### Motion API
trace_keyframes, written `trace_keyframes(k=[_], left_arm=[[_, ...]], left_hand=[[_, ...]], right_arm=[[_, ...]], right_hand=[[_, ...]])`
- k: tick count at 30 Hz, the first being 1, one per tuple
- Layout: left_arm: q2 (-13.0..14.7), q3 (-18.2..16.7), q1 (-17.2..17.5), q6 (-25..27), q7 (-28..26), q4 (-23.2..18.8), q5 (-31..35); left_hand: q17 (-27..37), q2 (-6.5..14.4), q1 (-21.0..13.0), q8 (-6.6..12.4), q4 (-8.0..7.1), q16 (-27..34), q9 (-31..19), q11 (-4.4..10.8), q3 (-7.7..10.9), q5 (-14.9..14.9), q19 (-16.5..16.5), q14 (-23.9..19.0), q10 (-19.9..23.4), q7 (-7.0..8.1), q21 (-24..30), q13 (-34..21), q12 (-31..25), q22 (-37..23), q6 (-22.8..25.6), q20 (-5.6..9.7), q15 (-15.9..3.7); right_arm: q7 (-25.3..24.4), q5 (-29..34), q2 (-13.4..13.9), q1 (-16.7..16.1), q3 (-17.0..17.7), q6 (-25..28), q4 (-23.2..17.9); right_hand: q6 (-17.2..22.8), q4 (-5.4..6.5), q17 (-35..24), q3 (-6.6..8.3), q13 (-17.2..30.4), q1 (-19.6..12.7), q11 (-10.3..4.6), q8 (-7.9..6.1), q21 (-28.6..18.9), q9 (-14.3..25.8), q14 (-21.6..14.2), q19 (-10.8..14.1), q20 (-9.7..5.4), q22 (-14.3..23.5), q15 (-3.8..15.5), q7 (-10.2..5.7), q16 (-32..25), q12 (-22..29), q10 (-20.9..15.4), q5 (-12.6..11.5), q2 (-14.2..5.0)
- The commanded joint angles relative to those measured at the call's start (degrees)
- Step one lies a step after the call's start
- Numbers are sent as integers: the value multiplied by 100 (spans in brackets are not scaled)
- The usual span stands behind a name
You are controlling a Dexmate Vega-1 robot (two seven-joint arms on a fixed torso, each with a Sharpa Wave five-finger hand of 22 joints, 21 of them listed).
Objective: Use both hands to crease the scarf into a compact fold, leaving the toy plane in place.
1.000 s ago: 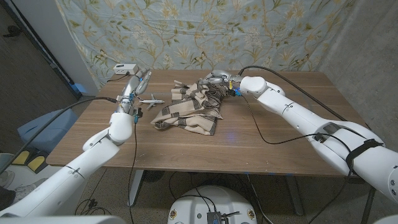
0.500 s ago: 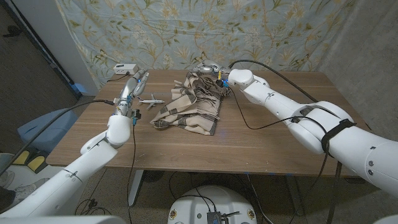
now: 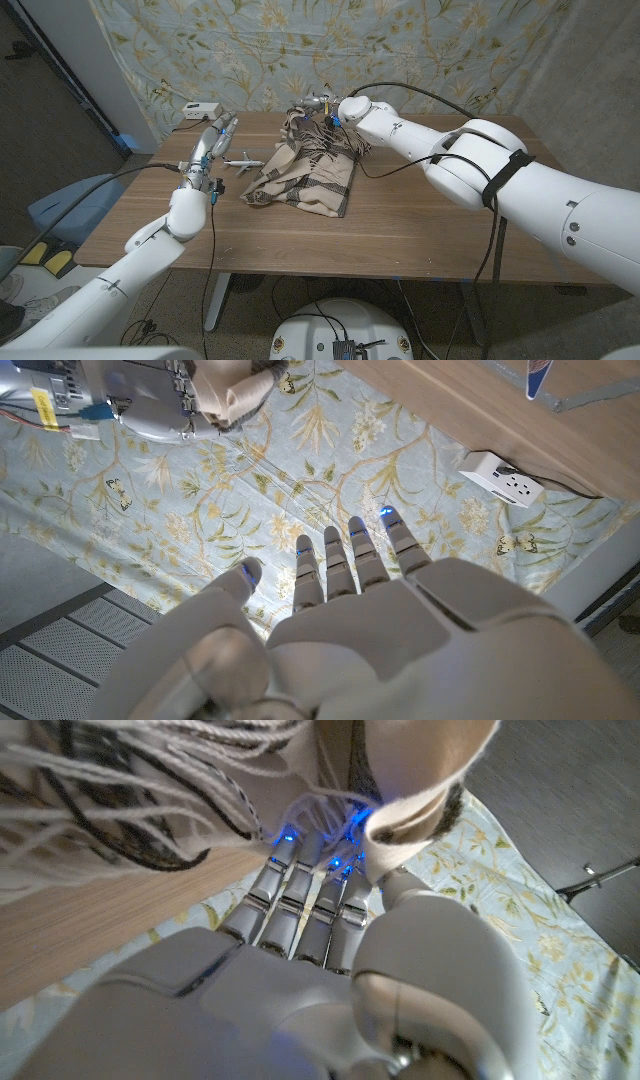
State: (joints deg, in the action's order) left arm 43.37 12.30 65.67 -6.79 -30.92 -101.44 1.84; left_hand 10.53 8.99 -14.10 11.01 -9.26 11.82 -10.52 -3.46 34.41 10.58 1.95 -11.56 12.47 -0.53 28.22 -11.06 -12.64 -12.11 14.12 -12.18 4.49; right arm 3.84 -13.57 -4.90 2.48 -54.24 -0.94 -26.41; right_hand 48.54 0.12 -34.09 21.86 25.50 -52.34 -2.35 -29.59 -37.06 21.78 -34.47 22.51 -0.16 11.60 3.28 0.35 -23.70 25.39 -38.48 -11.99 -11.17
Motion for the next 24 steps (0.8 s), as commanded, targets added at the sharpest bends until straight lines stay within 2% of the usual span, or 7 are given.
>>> trace_keyframes(k=[1,3,6,10,13,21,24], left_arm=[[-49,-50,0,-108,59,144,-58],[-59,-31,-43,-132,89,190,-70],[-76,5,-109,-143,117,244,-68],[-109,55,-203,-161,177,332,-115],[-128,102,-280,-150,235,393,-152],[-157,215,-465,-135,293,523,-163],[-165,262,-546,-134,329,583,-174]], left_hand=[[25,-12,52,-5,33,-26,-13,17,5,-2,23,-18,18,-8,20,-20,14,-19,39,-13,-9],[25,-15,59,-6,34,-28,-13,15,4,-2,22,-14,22,-9,20,-20,13,-19,37,-13,-12],[25,-17,68,-8,35,-30,-13,18,3,-2,23,-14,14,-12,20,-20,18,-18,33,-12,-6],[25,-15,76,-10,35,-31,-13,32,4,-1,24,-13,7,-4,20,-20,22,-18,30,-11,1],[26,-10,82,-10,34,-32,-13,27,6,0,23,-11,5,-1,20,-20,24,-18,29,-11,1],[26,8,102,-12,32,-35,-13,-9,17,3,21,-9,9,-2,19,-21,25,-17,24,-10,1],[26,12,109,-12,32,-36,-13,8,21,4,21,-9,4,-2,19,-21,28,-16,23,-10,-1]], right_arm=[[194,-1243,-194,212,-698,1164,146],[360,-1814,-154,192,-974,1285,146],[361,-1859,-185,67,-640,1285,146],[421,-1859,-253,-113,-114,1285,146],[449,-1859,-267,-161,33,1285,146],[486,-1937,-259,-268,514,1285,146],[486,-2008,-234,-287,667,1285,146]], right_hand=[[-439,239,-37,241,-73,44,116,286,-63,-161,174,-147,19,16,410,-24,149,-160,349,84,-89],[-578,411,-23,328,-122,137,69,422,-91,-251,292,-224,2,18,420,-85,241,-252,505,113,-72],[-1466,822,26,410,-287,541,80,1068,-114,-534,764,-613,42,28,279,-307,450,-719,1200,157,-34],[-2805,1007,170,-131,-551,1744,11,1904,265,-938,1734,-1963,382,-16,-68,-1045,857,-1333,2116,122,147],[-3824,975,346,-452,-757,2500,-202,2029,552,-1109,1956,-2582,534,-71,-258,-1300,995,-1412,2318,6,170],[-6364,785,974,-1035,-1328,3345,-645,1977,958,-1144,2830,-2789,678,-129,-112,-1297,1313,-1540,3399,-243,573],[-6653,679,1286,-1244,-1430,3423,-433,1945,1103,-1138,3238,-2746,595,-145,24,-1294,1335,-1563,4058,-302,821]])
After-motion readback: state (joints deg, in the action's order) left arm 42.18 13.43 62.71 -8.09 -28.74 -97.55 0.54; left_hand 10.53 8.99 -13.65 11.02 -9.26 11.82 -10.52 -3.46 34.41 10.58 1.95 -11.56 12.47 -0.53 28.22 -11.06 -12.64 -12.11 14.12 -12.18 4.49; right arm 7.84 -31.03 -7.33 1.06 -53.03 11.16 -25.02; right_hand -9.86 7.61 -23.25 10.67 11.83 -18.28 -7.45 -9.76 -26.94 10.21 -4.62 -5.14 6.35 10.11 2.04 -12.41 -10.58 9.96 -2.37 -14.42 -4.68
